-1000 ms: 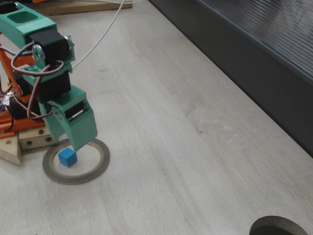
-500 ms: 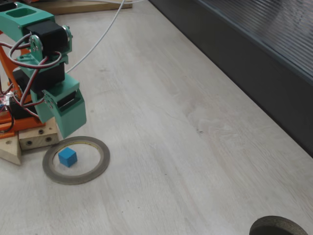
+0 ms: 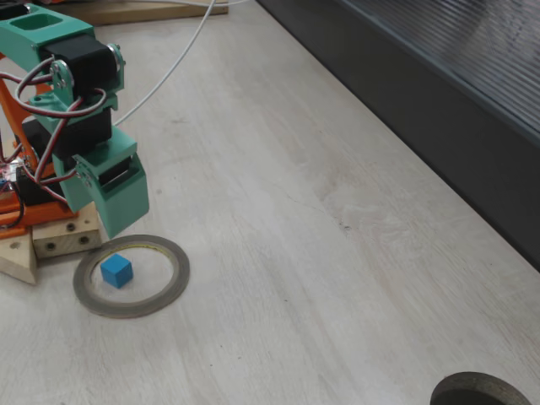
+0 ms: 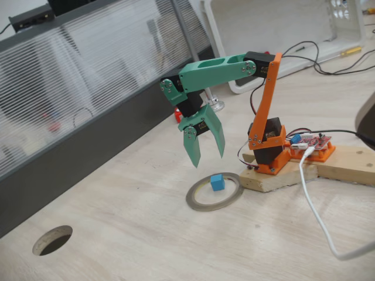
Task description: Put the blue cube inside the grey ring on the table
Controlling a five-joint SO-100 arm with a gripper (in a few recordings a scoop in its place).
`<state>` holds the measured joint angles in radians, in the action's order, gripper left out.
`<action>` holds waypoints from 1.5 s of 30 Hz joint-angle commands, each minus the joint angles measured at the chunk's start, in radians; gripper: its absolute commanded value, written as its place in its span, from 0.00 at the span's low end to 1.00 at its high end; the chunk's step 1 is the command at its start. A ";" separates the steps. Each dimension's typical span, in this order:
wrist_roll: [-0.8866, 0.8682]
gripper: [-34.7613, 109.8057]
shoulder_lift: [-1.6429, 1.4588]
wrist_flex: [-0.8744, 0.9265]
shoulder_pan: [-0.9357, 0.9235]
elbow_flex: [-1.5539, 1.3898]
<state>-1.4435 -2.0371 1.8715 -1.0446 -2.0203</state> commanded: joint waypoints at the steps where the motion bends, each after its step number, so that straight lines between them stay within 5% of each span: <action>1: -0.011 0.53 -0.037 0.023 -0.011 0.008; 11: -0.008 0.25 -0.037 0.020 -0.018 0.015; 45: -0.008 0.24 -0.037 0.015 -0.020 -0.130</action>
<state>-1.4435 -2.0371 1.8715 -1.0416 -2.1430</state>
